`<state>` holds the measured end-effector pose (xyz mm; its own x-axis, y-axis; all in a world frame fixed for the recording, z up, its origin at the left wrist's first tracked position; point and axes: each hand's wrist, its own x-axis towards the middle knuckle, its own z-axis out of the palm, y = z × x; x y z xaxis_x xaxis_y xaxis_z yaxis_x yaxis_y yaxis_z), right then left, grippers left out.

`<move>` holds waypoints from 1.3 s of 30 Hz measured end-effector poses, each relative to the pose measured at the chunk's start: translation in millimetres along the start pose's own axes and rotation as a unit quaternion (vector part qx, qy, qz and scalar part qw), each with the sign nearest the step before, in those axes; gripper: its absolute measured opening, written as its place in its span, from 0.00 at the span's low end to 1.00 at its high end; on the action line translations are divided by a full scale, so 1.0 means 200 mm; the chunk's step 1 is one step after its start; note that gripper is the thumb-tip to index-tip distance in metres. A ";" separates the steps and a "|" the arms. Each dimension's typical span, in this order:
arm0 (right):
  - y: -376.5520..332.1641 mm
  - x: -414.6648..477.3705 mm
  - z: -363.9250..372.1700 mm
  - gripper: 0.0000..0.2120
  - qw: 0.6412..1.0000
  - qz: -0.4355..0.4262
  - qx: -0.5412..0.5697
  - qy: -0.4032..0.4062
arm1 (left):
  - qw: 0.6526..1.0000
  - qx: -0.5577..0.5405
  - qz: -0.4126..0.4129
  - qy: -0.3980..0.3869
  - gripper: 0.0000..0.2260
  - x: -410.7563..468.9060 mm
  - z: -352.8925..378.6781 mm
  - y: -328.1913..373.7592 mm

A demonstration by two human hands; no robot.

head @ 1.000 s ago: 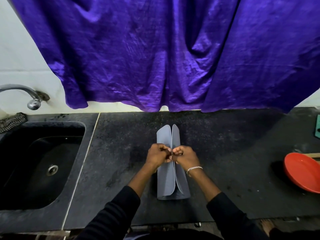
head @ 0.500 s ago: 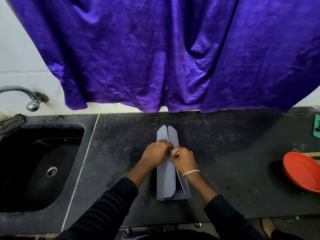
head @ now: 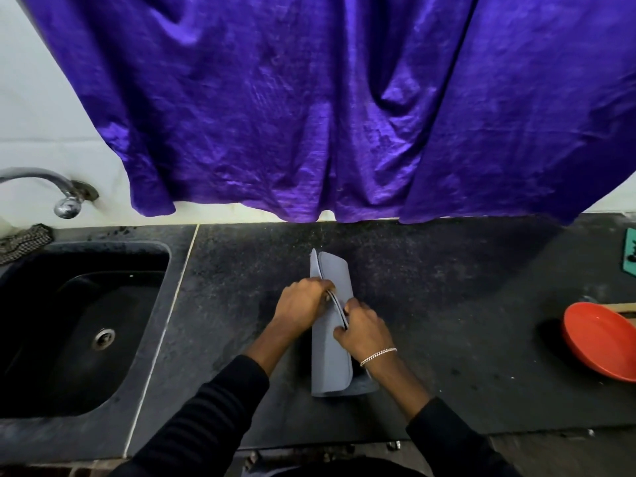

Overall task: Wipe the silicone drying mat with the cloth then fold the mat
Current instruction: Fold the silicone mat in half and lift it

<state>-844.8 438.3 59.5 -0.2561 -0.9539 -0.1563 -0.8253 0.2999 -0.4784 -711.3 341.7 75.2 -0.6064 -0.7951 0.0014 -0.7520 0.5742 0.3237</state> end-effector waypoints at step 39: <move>-0.12 -0.16 -0.09 0.09 0.976 -0.145 -0.132 0.096 | 0.996 -0.031 -0.062 0.060 0.08 -0.07 -0.12 -0.20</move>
<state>-826.7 460.8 90.8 -0.0610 -0.9896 0.1300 -0.9713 0.0288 -0.2359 -667.5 325.8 84.4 -0.4723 -0.8786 0.0704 -0.7988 0.4605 0.3871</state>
